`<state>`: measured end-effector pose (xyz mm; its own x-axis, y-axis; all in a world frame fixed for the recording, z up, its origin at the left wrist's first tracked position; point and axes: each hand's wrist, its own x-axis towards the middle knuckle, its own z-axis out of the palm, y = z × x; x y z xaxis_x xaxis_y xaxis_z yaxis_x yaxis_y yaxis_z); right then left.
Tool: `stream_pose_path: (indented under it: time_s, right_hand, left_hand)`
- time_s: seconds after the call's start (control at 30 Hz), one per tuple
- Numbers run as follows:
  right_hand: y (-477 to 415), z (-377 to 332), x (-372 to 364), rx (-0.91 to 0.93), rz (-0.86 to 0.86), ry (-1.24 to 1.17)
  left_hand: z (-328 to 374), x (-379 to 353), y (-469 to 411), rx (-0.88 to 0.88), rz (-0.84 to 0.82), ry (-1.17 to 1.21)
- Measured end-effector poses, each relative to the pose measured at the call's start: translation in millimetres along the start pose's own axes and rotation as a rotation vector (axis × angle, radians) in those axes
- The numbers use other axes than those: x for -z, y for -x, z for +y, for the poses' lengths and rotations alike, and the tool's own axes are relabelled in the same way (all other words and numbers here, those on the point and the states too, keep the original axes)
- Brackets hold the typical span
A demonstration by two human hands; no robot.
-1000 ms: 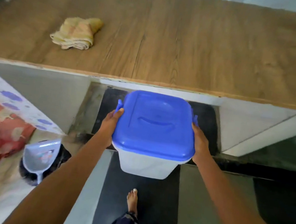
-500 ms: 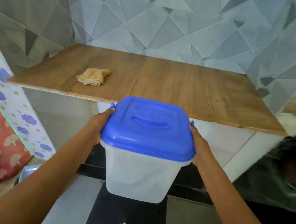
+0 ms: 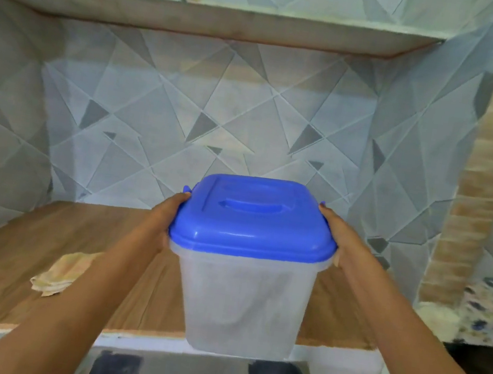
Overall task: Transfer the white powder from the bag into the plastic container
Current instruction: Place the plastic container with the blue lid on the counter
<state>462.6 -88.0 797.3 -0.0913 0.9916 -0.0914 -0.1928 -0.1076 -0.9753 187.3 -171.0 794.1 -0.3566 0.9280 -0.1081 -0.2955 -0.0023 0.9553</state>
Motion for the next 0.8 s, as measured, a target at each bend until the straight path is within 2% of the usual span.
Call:
stream_pose_path:
  time_s: [0.13, 0.33, 0.6, 0.8]
  right_hand:
    - [-56, -22, -3, 0.041, 0.103, -0.058]
    - [-129, -19, 0, 0.023, 0.133, -0.073]
    - [-227, 10, 7, -0.078, 0.091, -0.049]
    - [-241, 22, -2, -0.111, 0.085, -0.048]
  left_hand:
    - [17, -25, -68, -0.014, -0.051, -0.009]
    - [17, -52, -146, 0.000, -0.089, -0.020]
    - [-11, -60, -199, 0.000, 0.009, 0.004]
    - [-24, -60, -216, 0.052, 0.058, 0.040]
